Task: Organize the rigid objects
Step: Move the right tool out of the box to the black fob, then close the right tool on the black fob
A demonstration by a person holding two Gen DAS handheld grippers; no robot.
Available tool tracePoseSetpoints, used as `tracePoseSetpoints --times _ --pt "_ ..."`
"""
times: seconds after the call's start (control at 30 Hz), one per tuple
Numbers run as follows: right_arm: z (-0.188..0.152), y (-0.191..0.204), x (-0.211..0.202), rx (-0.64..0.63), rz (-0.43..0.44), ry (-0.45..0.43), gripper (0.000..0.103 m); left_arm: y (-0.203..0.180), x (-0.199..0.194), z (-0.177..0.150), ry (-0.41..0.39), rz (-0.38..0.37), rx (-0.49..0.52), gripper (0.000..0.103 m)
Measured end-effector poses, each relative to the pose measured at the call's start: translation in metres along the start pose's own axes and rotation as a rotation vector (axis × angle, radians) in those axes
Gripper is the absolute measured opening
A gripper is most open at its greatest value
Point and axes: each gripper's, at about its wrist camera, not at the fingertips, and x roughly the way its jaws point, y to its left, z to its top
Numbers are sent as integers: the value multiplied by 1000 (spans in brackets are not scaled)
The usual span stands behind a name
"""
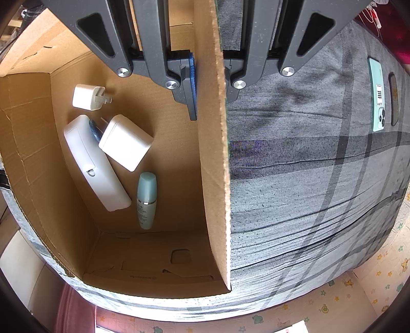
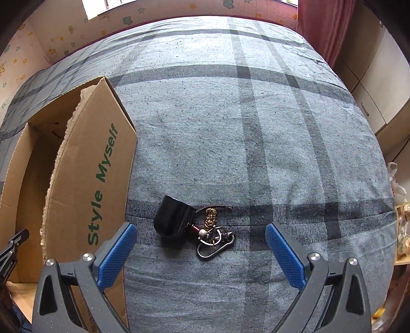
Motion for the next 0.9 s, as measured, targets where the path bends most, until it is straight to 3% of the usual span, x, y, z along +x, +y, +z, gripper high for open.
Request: tracePoseSetpoints --times 0.53,0.67,0.9 --pt "15 10 45 -1 45 89 69 0 0 1 3 -3 0 12" --pt "15 15 49 2 68 99 44 0 1 1 3 -4 0 12" --pt "14 23 43 -23 36 84 44 1 1 1 2 -6 0 12"
